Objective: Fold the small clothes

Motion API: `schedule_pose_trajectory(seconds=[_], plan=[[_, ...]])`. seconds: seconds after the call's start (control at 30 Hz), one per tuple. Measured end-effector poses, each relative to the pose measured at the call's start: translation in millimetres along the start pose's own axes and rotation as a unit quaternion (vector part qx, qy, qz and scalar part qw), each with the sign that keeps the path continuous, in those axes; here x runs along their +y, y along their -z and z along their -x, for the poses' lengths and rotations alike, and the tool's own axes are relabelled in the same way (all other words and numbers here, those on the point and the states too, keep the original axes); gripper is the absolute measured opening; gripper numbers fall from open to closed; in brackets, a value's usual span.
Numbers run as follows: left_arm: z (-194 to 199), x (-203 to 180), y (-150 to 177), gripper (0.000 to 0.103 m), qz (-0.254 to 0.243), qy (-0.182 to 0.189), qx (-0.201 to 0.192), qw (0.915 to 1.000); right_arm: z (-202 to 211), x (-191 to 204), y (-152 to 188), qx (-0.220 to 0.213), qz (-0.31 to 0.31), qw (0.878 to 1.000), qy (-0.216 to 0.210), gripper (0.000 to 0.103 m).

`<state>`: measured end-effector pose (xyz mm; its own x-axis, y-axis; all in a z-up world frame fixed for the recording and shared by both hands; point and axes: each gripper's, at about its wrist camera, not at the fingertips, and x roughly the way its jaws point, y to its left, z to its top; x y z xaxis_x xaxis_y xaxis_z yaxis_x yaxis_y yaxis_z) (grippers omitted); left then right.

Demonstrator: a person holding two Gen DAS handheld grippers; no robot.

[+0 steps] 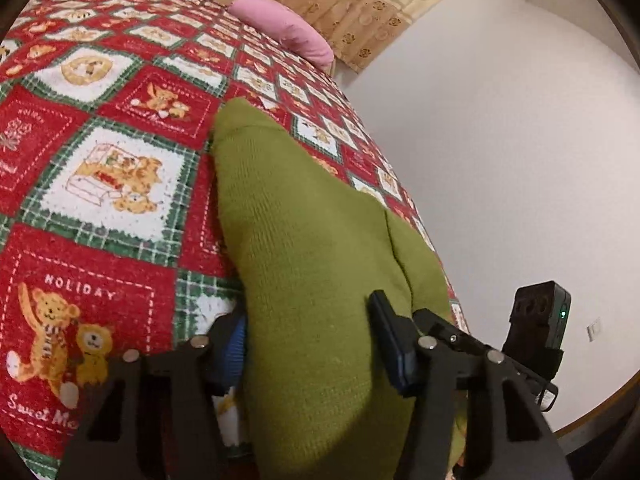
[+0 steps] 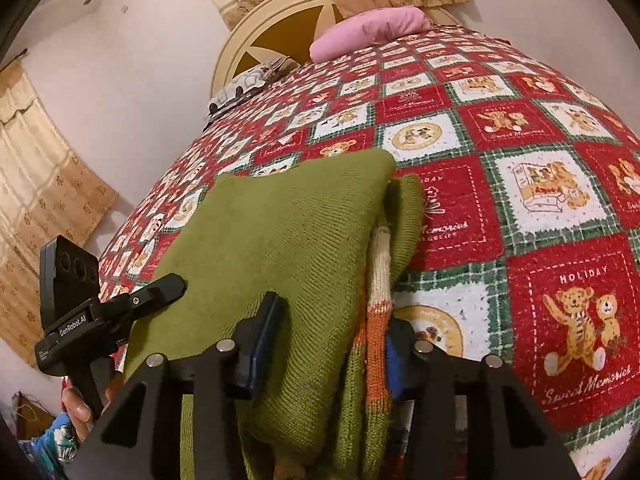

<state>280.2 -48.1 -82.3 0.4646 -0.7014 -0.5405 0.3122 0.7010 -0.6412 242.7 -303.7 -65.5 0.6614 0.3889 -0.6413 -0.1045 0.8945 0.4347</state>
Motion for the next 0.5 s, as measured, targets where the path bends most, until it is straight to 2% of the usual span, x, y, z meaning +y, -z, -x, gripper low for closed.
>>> schedule_pose_trajectory(seconds=[0.13, 0.27, 0.43, 0.5], plan=[[-2.7, -1.5, -0.8, 0.058, -0.004, -0.008, -0.003, 1.0000, -0.1, -1.9, 0.3, -0.003, -0.004, 1.000, -0.003, 0.043], [-5.4, -2.3, -1.1, 0.062, -0.006, -0.021, -0.002, 0.9998, 0.6, 2.4, -0.1, -0.006, 0.006, 1.000, 0.013, 0.040], [-6.2, -7.0, -0.8, 0.055, -0.021, -0.037, -0.004, 0.9991, 1.7, 9.1, -0.7, -0.008, 0.004, 0.999, 0.043, 0.036], [-7.1, -9.1, -0.8, 0.053, -0.025, -0.047, -0.004, 0.9986, 1.5, 17.6, -2.1, -0.006, 0.013, 0.998, 0.068, 0.033]])
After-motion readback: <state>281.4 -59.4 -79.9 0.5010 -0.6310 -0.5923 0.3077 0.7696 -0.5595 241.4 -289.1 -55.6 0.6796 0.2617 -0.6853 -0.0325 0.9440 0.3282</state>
